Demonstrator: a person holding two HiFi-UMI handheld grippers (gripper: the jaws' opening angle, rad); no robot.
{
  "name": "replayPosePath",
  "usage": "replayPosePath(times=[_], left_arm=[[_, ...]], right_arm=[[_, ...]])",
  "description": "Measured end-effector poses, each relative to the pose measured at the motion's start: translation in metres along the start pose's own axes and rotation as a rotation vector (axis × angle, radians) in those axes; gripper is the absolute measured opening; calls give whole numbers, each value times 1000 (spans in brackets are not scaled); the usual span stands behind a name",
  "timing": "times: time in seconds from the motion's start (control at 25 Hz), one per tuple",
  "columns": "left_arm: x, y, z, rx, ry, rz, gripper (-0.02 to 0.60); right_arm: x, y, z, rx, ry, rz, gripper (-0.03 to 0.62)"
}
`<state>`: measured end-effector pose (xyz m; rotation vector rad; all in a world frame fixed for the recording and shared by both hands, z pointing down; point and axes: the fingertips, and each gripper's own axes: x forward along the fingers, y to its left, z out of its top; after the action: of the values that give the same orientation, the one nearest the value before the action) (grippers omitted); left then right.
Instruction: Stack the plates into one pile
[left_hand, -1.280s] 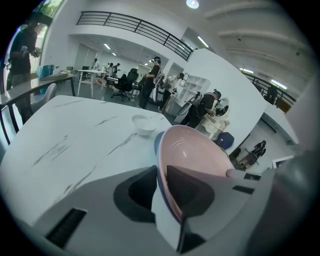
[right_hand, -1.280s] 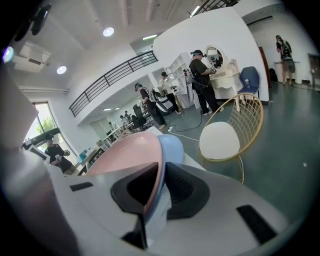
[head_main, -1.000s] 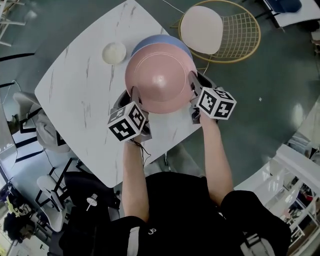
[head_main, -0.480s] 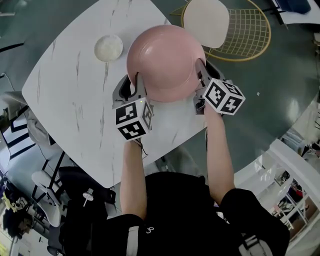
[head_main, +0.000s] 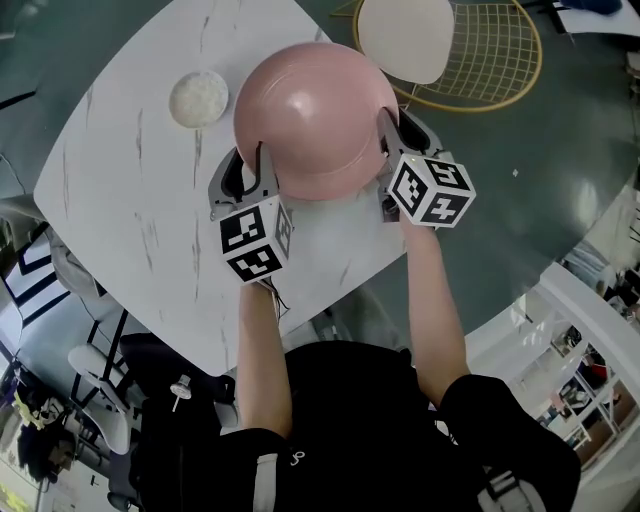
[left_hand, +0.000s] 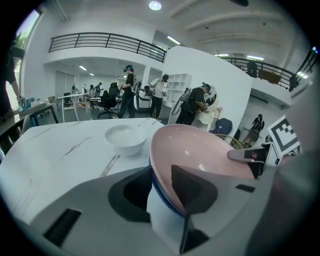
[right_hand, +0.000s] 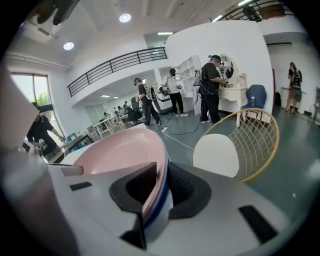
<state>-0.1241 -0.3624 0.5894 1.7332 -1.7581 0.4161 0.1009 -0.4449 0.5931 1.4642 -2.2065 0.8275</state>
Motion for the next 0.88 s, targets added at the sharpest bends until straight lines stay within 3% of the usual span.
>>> replayPosePath(times=[0.2, 0.36, 0.52, 0.64, 0.76, 0.88], left_arm=[[-12, 7, 5, -103, -37, 21, 141], [-26, 12, 6, -128, -45, 35, 133], [-48, 7, 13, -149, -94, 38, 47], [-73, 0, 12, -169, -124, 27, 17], [-100, -5, 16, -179, -157, -1, 17], [-129, -11, 26, -168, -212, -23, 16]], right_arm=[[-10, -8, 3, -49, -25, -45, 83], [-27, -9, 4, -25, -47, -46, 83], [-50, -8, 4, -2, -81, -39, 77], [-73, -6, 0, 21, -103, -34, 68], [-95, 5, 4, 50, -144, 9, 8], [-120, 26, 20, 87, -221, 101, 8]])
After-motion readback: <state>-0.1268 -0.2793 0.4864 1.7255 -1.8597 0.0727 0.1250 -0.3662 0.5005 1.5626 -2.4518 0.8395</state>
